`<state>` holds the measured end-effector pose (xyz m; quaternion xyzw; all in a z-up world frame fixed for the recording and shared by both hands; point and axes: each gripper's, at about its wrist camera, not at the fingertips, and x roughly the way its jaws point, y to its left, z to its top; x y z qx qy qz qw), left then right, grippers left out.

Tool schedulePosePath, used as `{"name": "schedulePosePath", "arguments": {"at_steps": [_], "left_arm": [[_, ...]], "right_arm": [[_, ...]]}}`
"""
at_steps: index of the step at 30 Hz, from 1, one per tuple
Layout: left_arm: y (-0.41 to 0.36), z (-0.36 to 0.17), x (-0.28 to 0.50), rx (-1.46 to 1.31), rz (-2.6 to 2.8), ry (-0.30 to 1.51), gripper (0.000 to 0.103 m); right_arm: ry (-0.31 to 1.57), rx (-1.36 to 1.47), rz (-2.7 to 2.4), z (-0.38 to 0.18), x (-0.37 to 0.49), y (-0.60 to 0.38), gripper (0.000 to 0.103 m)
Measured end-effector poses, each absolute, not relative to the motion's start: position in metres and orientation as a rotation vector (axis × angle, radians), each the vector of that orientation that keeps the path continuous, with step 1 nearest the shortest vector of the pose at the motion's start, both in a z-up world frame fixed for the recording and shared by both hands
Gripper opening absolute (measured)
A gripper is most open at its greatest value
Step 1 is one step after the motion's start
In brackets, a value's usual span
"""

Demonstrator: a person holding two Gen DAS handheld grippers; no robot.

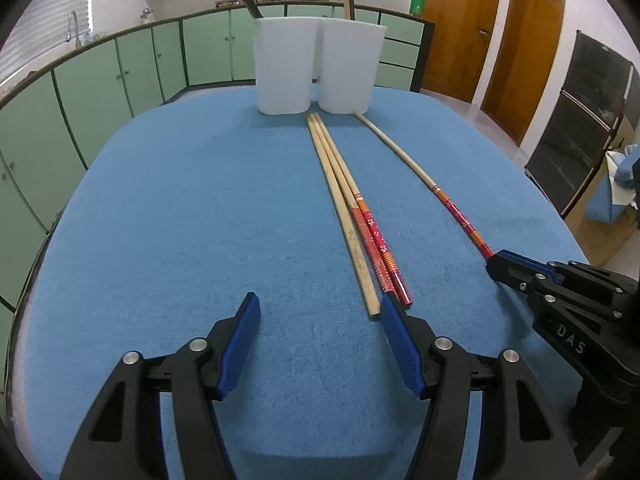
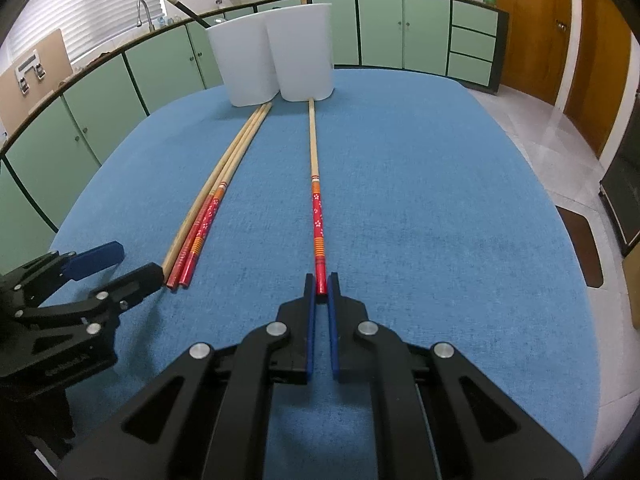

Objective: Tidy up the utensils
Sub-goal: 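Close the right tool on a red-patterned chopstick, then grasp a plain wooden chopstick with the left tool while the right holds the red one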

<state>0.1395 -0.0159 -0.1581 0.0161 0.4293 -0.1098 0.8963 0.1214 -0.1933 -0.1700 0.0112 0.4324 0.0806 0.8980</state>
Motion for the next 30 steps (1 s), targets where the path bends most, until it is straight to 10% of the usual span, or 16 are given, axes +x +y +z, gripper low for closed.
{"name": "schedulePosePath", "arguments": {"at_steps": [18,30], "left_arm": [[-0.0227,-0.1608,0.1478,0.076,-0.171,0.897,0.062],[-0.0231,-0.1589,0.1466,0.060,-0.191,0.879,0.007]], "right_arm": [[0.896,0.031,0.173,-0.1714,0.1224,-0.1942,0.006],[0.894,0.024,0.174,-0.1723,0.1226,-0.1938,0.006]]}}
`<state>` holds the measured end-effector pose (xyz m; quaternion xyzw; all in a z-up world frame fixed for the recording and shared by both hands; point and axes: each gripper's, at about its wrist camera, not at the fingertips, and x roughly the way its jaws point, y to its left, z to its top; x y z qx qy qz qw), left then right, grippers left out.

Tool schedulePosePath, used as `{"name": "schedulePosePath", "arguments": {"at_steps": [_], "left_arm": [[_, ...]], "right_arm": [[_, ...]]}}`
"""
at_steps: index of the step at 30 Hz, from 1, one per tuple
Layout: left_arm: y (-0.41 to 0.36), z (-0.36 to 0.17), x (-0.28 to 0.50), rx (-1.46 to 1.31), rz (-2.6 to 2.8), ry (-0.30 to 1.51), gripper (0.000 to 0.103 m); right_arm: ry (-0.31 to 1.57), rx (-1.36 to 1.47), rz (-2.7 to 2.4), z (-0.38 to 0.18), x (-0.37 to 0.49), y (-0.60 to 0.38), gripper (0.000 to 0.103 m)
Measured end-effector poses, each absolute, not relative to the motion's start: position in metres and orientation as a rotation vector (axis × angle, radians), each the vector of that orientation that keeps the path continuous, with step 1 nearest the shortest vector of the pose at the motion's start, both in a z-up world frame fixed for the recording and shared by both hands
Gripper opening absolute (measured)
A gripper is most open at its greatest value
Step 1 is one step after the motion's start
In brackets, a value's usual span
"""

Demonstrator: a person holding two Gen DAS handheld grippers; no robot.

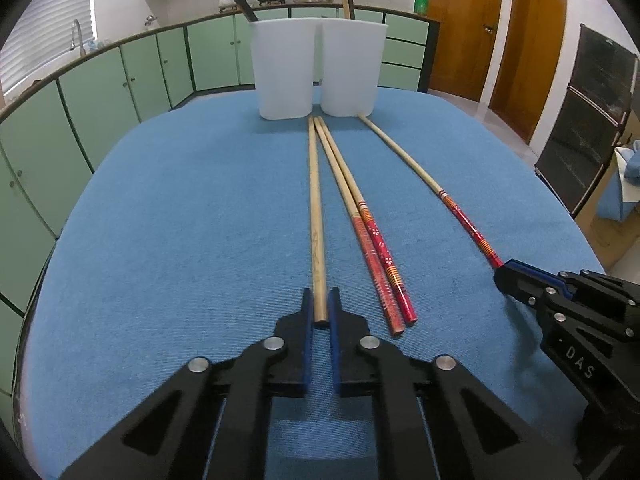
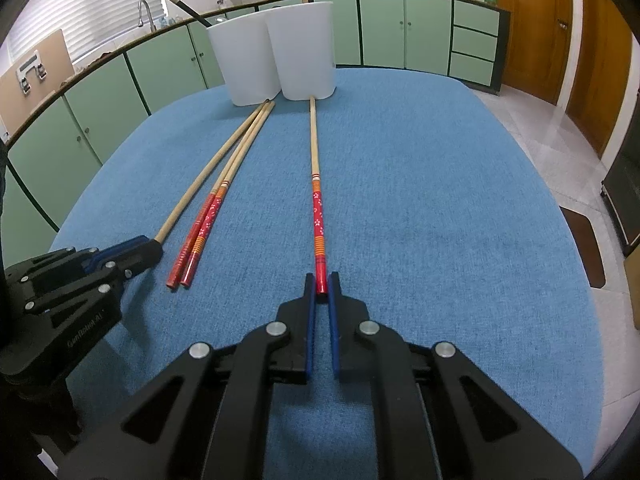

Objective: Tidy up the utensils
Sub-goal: 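Grasp a plain wooden chopstick with the left tool while the right holds the red one, then lift both chopsticks and lower them upright into the holder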

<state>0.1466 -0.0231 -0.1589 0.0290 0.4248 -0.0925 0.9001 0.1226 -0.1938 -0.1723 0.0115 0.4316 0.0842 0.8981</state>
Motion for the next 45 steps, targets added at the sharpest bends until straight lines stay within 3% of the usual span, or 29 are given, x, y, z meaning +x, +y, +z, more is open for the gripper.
{"name": "schedulePosePath", "arguments": {"at_steps": [15,45], "left_arm": [[-0.013,-0.129,0.129,0.066,-0.178,0.784,0.007],[0.014,0.017,0.143,0.023,-0.241,0.476,0.006]], "right_arm": [[0.834,0.043,0.183,-0.152,0.113,-0.198,0.005],[0.543,0.037,0.327,0.010,0.130,-0.199,0.005]]}}
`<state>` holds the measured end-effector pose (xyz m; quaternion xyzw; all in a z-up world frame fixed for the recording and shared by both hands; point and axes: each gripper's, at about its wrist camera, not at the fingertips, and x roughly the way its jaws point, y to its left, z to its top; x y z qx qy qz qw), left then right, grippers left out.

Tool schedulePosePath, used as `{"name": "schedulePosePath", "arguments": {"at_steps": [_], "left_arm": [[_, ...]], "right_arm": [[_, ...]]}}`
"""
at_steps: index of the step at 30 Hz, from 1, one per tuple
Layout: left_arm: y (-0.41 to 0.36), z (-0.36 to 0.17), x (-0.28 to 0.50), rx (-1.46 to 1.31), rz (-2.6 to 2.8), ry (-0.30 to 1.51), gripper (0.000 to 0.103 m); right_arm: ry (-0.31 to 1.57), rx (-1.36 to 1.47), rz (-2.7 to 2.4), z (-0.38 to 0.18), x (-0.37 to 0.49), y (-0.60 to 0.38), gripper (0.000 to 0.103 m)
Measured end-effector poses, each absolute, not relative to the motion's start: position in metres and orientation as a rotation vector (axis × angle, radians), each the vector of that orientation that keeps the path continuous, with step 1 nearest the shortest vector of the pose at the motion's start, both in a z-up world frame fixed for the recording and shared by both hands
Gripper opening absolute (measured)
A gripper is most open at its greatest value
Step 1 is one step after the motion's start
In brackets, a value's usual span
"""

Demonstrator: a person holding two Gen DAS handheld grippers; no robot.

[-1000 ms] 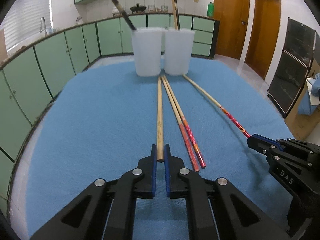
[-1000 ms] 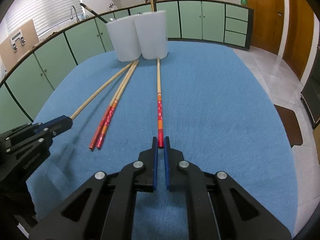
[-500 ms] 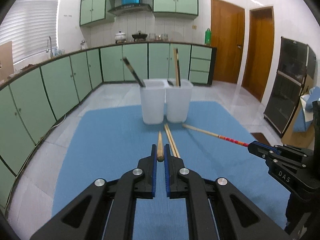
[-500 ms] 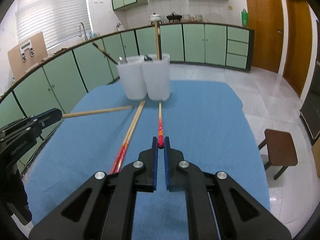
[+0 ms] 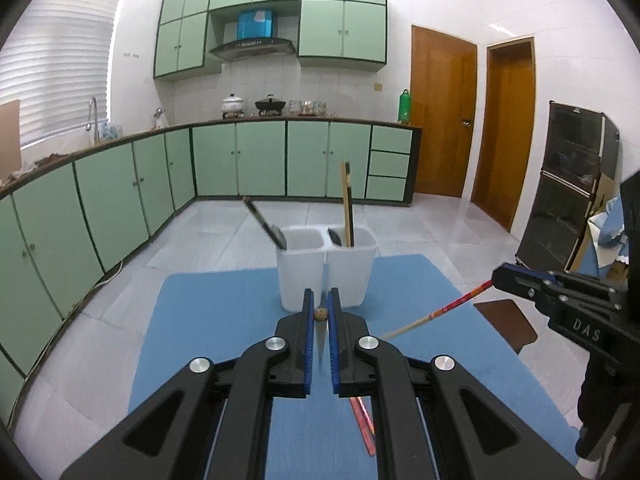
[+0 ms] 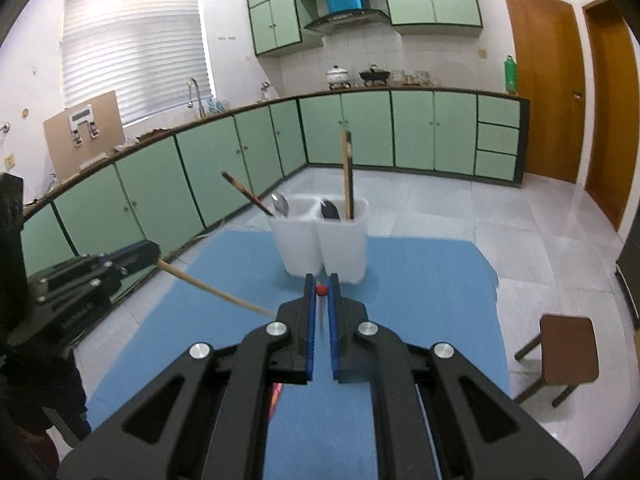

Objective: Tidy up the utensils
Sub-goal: 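Lift both chopsticks and lower them upright into the holder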

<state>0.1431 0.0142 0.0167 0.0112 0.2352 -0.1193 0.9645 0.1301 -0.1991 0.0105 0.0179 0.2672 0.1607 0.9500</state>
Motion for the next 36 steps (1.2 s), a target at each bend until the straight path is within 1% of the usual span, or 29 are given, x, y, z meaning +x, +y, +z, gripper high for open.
{"name": "schedulePosePath", "arguments": {"at_steps": [7,14,19,26,30,36], "left_arm": [[0.011,0.031,0.169,0.022,-0.277,0.474,0.006],[0.010,0.049,0.180,0.018,-0.301,0.443,0.006],[0.007,0.074,0.192,0.018,-0.308,0.390,0.006],[0.000,0.122,0.222,0.018,-0.303,0.274,0.006],[-0.007,0.143,0.248,0.014,-0.290,0.221,0.006],[-0.017,0.140,0.283,0.033,-0.257,0.200,0.006]], "right_arm": [[0.562,0.009,0.386,0.041,0.158,-0.189,0.005],[0.519,-0.007,0.411,0.081,0.179,-0.188,0.005],[0.465,-0.017,0.400,0.113,0.195,-0.190,0.005],[0.377,-0.019,0.368,0.156,0.230,-0.193,0.005],[0.359,-0.012,0.353,0.165,0.255,-0.195,0.005],[0.358,0.003,0.322,0.155,0.296,-0.198,0.005]]}}
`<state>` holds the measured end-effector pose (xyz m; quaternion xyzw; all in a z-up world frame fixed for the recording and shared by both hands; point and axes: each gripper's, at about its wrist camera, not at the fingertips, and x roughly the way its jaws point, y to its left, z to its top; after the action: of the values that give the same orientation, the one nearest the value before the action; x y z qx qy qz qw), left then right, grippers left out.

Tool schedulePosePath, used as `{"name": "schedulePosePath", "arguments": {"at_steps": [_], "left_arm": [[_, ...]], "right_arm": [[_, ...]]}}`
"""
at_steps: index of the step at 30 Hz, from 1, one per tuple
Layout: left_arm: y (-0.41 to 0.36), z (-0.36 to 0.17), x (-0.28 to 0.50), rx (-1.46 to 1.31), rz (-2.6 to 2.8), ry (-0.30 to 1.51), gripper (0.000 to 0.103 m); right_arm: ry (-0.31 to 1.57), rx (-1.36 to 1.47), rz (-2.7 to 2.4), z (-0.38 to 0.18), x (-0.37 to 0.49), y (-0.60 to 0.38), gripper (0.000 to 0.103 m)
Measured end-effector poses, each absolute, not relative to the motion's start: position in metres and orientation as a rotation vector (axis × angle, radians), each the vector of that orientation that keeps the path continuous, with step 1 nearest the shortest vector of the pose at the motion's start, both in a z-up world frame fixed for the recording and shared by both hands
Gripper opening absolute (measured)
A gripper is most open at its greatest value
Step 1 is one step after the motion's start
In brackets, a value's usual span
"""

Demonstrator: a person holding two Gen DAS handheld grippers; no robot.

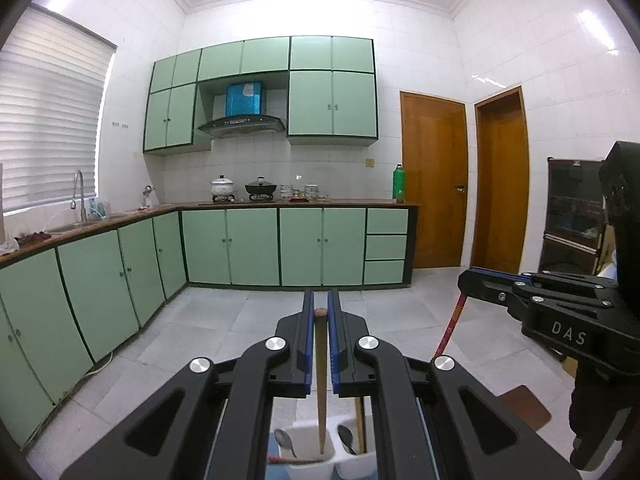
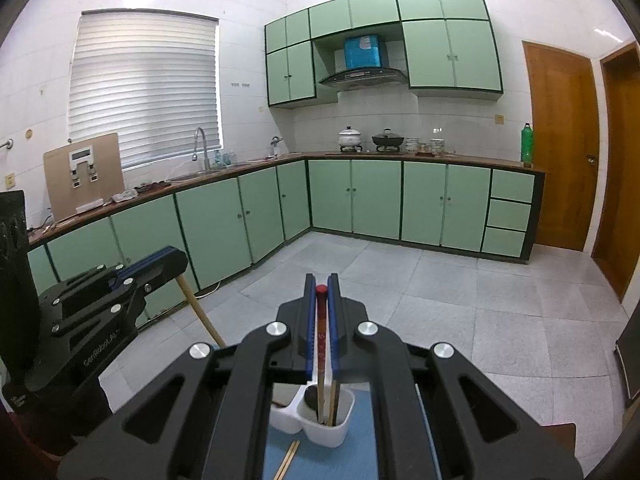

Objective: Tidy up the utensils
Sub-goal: 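Lift both chopsticks and lower them upright into the holder, then open both tools to release the chopsticks in the holder, then withdraw both open tools back over the mat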

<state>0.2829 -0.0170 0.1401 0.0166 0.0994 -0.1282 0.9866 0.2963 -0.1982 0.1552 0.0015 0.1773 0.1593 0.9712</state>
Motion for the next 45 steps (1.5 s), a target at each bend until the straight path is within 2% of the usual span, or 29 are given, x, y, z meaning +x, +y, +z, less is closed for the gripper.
{"name": "schedulePosePath", "arguments": {"at_steps": [12,21,22,23,24,25,28,30,32,35,38,45], "left_arm": [[-0.024,0.077,0.339,0.032,-0.249,0.324,0.006],[-0.023,0.043,0.352,0.037,-0.243,0.436,0.007],[-0.022,0.043,0.351,0.036,-0.243,0.442,0.010],[-0.020,0.043,0.350,0.033,-0.246,0.446,0.014],[-0.018,0.045,0.348,0.028,-0.250,0.445,0.017],[-0.015,0.048,0.345,0.024,-0.251,0.439,0.026],[-0.008,0.057,0.322,0.021,-0.243,0.400,0.041],[-0.004,0.059,0.310,0.015,-0.248,0.394,0.044],[0.000,0.057,0.292,0.006,-0.244,0.391,0.053],[0.005,0.048,0.262,0.000,-0.237,0.383,0.062],[0.008,0.032,0.238,-0.010,-0.231,0.401,0.065],[0.017,-0.025,0.192,-0.041,-0.201,0.511,0.067]], "right_arm": [[0.455,0.010,0.295,0.088,0.343,-0.187,0.005],[0.573,-0.008,0.271,0.047,0.357,-0.176,0.007],[0.576,-0.012,0.260,0.046,0.356,-0.177,0.015],[0.566,-0.008,0.243,0.046,0.353,-0.180,0.030],[0.550,0.003,0.231,0.048,0.347,-0.183,0.037],[0.539,0.011,0.225,0.049,0.342,-0.187,0.044],[0.505,0.022,0.209,0.054,0.318,-0.199,0.050],[0.494,0.032,0.203,0.052,0.301,-0.207,0.058],[0.488,0.037,0.201,0.048,0.283,-0.212,0.068],[0.488,0.031,0.198,0.035,0.251,-0.215,0.080],[0.509,0.036,0.203,0.016,0.224,-0.216,0.088],[0.604,0.069,0.206,-0.045,0.170,-0.213,0.089]]}}
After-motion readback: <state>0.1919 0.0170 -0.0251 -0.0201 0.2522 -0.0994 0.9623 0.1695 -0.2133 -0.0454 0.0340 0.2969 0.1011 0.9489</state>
